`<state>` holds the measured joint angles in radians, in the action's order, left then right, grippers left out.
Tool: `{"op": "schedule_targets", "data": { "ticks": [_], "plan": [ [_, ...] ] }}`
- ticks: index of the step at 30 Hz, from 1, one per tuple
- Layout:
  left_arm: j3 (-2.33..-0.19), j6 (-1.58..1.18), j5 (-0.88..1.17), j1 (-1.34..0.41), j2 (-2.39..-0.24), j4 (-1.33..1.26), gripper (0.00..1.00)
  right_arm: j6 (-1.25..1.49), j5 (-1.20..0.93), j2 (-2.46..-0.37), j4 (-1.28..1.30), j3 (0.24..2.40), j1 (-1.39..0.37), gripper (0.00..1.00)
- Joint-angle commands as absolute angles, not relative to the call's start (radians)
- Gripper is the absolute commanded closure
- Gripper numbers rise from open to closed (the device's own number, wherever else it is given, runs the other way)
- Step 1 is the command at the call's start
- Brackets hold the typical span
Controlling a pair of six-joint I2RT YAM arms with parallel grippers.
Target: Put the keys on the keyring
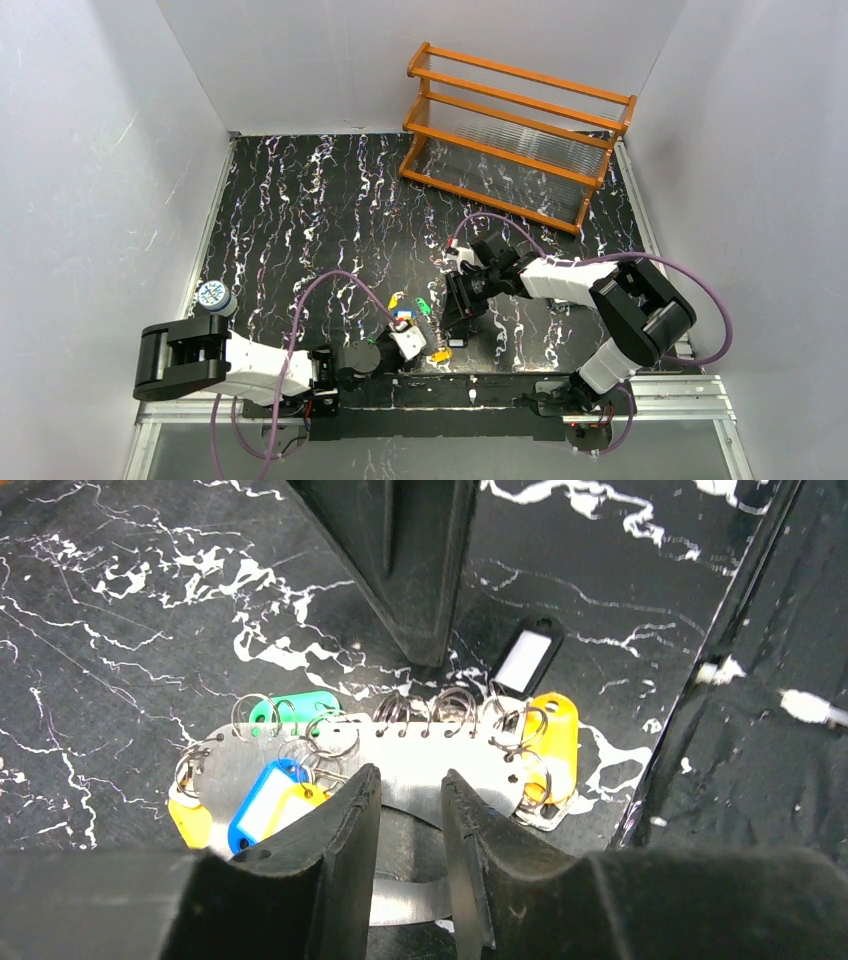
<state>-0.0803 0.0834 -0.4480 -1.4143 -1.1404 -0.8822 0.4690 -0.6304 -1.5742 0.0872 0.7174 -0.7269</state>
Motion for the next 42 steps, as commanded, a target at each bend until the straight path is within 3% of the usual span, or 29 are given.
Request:
{"op": "schedule_targets", "data": {
  "ticks": [1,19,24,30,42],
  "plan": [
    [-0.119,0.142,-0.427,-1.419,-1.177,-0.883,0.71,0.445,-0.646,-1.592,0.106,0.744,-0.692,0.58],
    [-0.157,0.192,-0.344,-1.399,-1.204,-0.871,0.67,0.589,-0.917,-1.755,-0.078,0.734,-0.675,0.58],
    [-0.151,0.159,-0.275,-1.353,-1.192,-0.864,0.68,0.582,-0.907,-1.74,-0.056,0.776,-0.676,0.59],
    [-0.153,0.109,-0.131,-1.268,-1.209,-0.862,0.7,0.598,-0.92,-1.736,-0.068,0.798,-0.676,0.74],
    [-0.164,0.162,-0.018,-1.244,-1.25,-0.862,0.67,0.5,-0.819,-1.723,0.062,0.822,-0.674,0.73]
  ]
}}
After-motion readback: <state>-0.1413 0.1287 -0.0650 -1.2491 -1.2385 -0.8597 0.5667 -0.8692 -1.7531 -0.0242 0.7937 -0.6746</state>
